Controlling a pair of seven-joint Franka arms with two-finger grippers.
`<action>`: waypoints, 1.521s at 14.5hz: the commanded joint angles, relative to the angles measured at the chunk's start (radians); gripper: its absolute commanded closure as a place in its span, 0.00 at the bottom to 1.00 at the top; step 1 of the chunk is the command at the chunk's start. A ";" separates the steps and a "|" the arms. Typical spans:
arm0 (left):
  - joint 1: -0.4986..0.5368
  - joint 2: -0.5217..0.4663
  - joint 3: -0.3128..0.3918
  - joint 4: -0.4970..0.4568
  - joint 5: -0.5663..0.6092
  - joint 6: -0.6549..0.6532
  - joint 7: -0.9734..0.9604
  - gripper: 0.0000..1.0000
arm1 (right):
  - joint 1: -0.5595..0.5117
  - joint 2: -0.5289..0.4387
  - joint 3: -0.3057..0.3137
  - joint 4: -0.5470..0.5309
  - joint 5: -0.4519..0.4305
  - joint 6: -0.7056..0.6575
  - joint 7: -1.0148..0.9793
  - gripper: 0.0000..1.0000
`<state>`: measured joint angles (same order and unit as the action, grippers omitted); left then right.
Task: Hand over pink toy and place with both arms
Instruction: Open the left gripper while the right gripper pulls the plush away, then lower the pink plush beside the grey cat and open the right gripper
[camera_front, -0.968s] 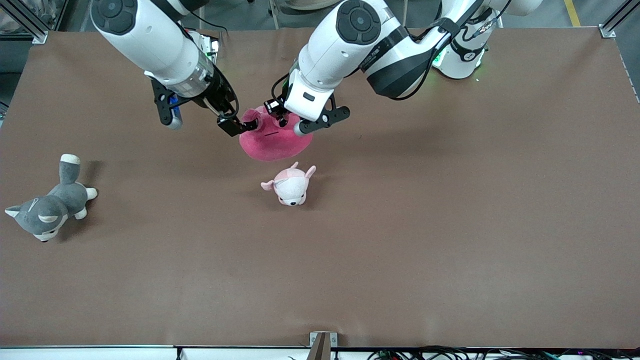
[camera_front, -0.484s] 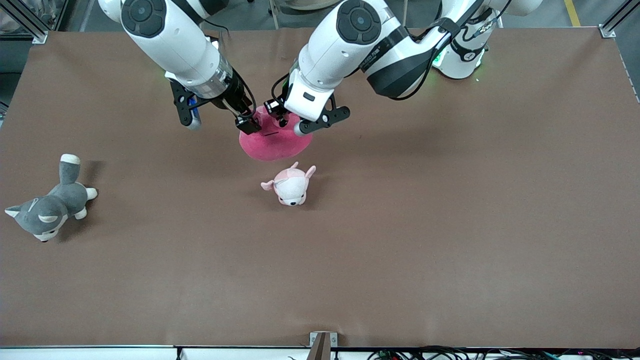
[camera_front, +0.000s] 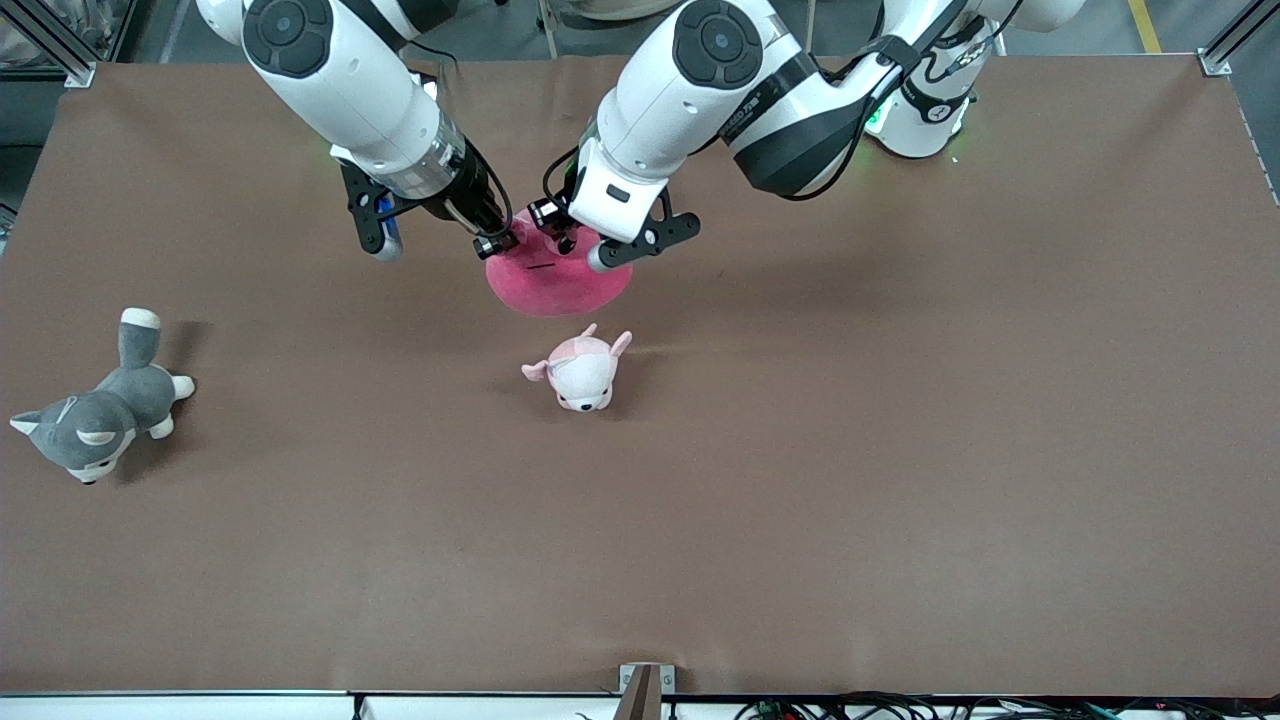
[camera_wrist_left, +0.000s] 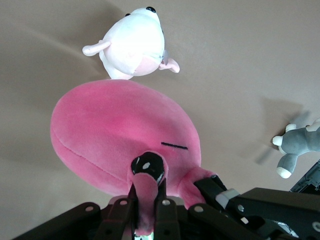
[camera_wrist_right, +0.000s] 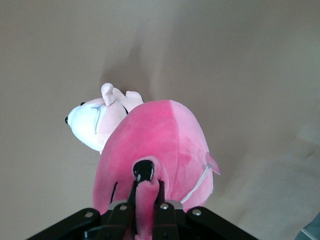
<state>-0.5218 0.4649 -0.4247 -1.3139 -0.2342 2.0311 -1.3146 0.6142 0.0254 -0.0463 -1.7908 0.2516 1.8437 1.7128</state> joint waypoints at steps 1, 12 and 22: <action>-0.010 0.011 0.006 0.028 0.001 0.003 -0.014 0.86 | -0.001 -0.015 -0.007 -0.016 0.012 0.006 0.002 1.00; 0.029 -0.142 0.060 0.024 0.091 -0.063 0.004 0.00 | -0.359 -0.044 -0.017 -0.085 0.012 -0.141 -0.532 1.00; 0.463 -0.353 0.063 0.010 0.171 -0.569 0.734 0.00 | -0.551 0.022 -0.017 -0.326 0.014 0.112 -0.867 0.98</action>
<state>-0.1465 0.1650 -0.3533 -1.2702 -0.0756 1.5093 -0.7308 0.0909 0.0230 -0.0810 -2.0947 0.2510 1.9135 0.8796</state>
